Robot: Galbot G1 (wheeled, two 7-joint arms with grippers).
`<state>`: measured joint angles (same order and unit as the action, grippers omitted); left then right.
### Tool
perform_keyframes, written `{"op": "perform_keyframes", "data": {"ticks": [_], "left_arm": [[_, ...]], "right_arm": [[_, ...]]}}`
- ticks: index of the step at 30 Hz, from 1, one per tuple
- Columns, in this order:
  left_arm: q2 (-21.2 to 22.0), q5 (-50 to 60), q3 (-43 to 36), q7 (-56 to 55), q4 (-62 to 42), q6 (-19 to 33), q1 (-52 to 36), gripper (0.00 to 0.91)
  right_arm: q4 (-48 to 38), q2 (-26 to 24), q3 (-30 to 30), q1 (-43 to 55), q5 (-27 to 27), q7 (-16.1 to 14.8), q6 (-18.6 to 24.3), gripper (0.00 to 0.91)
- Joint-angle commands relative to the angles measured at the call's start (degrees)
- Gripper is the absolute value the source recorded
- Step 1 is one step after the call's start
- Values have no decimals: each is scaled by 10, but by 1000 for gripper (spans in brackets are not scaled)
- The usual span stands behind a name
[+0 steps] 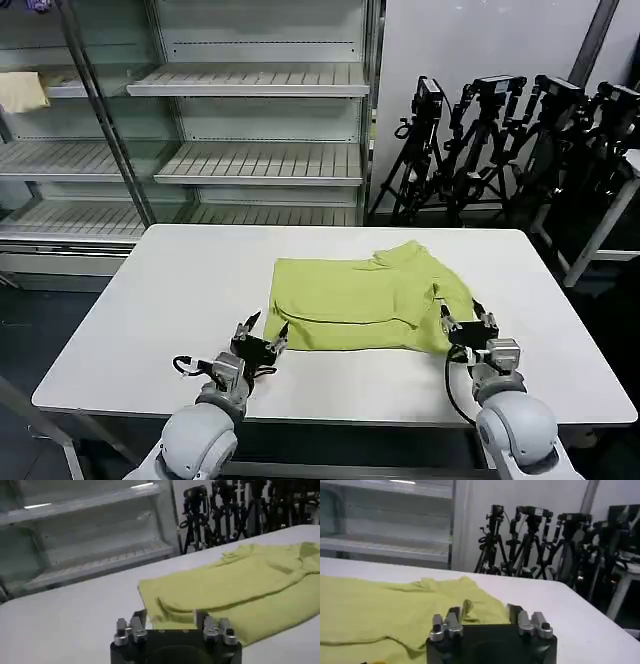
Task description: Fold and organize the clothes.
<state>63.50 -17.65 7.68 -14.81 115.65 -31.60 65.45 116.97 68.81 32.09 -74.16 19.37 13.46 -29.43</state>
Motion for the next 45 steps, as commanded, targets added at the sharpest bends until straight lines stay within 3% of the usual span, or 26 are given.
{"op": "perform_keyframes", "data": {"ticks": [1,3,4,5,6,9,19,34,45], "left_arm": [[5,-38,3,-5,-8,-13,15,907],[7,-55,1,-10,-15,-14,8,423],[7,-58,0,-11,-18,-14,5,131],[8,-60,-1,-11,-20,-14,2,40],[8,-62,-2,-11,-22,-14,0,30],[8,-67,-6,-11,-25,-14,-4,30],[4,-80,-9,-10,-31,-14,-2,30],[-5,-85,1,-11,2,-14,22,30],[-36,-54,36,-17,132,-14,160,30]], "right_arm": [[14,7,50,-51,51,5,-12,907],[4,7,55,-50,77,8,-24,907],[0,7,55,-49,88,10,-29,907],[-2,7,55,-48,96,13,-32,877],[-2,8,53,-47,103,15,-36,504],[-3,9,45,-47,114,18,-36,0],[6,11,21,-51,121,15,-36,0],[38,1,32,-74,122,13,-32,0],[166,1,63,-200,111,11,-33,0]]}}
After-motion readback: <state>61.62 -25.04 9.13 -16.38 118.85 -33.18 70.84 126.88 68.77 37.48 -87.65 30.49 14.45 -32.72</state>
